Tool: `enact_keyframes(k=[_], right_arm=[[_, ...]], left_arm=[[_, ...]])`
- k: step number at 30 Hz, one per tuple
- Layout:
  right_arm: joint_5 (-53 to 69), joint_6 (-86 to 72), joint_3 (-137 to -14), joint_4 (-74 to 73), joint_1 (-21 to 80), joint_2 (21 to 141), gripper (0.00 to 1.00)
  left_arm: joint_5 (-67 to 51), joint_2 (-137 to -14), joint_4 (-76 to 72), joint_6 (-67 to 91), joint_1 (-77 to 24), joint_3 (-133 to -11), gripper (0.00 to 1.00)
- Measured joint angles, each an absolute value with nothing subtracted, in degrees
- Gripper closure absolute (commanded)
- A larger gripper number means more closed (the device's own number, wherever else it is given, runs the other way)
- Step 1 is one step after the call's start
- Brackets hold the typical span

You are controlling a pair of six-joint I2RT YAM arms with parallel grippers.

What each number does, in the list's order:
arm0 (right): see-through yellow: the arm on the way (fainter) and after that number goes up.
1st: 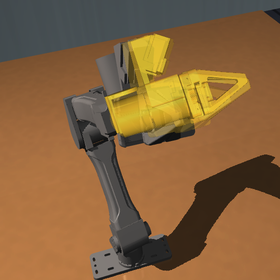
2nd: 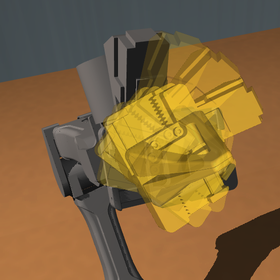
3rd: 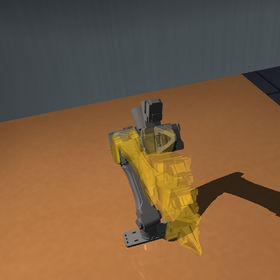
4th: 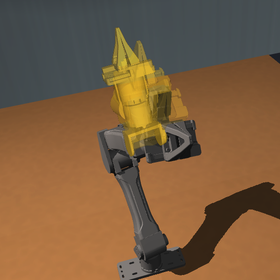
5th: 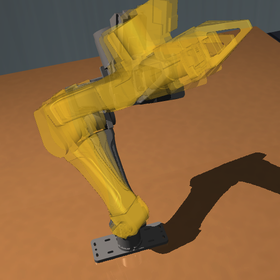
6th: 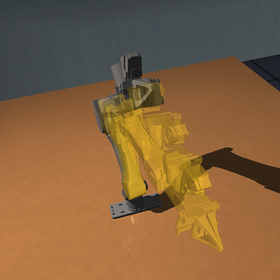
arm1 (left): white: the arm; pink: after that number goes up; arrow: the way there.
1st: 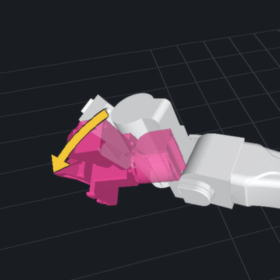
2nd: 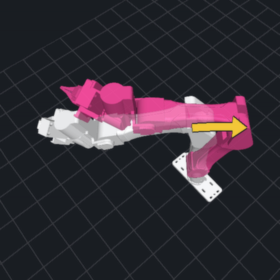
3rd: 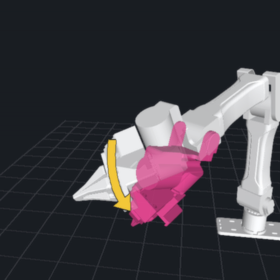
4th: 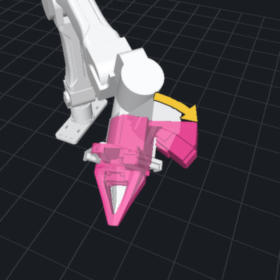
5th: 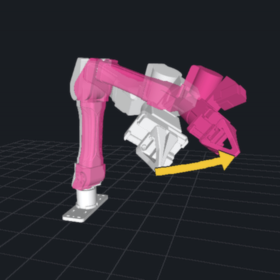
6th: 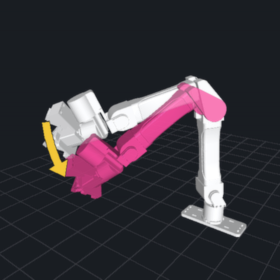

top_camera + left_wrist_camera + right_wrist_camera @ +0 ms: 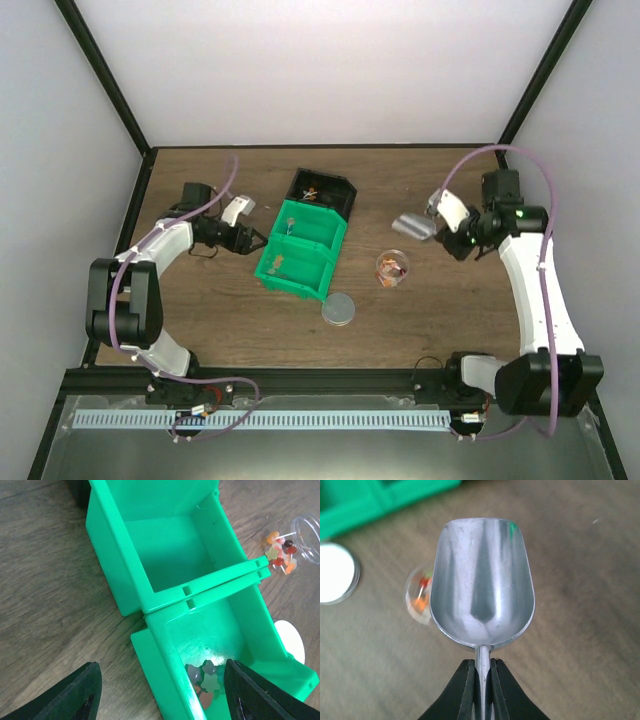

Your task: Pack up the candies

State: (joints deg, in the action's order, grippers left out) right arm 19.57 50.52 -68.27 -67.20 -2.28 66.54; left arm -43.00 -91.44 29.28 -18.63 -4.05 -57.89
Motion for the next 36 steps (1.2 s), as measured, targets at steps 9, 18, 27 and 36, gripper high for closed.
enact_keyframes(k=[9, 18, 27, 36], right_arm=[[20.2, 33.3, -71.4, -48.1, -2.2, 82.2, 0.99], [17.6, 29.1, -66.3, -29.8, -2.2, 97.1, 0.98], [20.0, 29.5, -65.3, -22.9, -2.7, 102.7, 0.59], [23.7, 31.1, -63.7, -24.1, -4.6, 102.3, 0.2]], left_arm=[[-35.9, -91.7, 31.6, -19.7, -10.3, -58.0, 0.3], [-28.4, -93.9, 32.9, -20.2, -14.2, -60.4, 0.3], [-24.4, -96.6, 34.4, -20.2, -14.4, -62.2, 0.3], [-21.0, -98.3, 36.2, -21.0, -14.4, -63.0, 0.3]])
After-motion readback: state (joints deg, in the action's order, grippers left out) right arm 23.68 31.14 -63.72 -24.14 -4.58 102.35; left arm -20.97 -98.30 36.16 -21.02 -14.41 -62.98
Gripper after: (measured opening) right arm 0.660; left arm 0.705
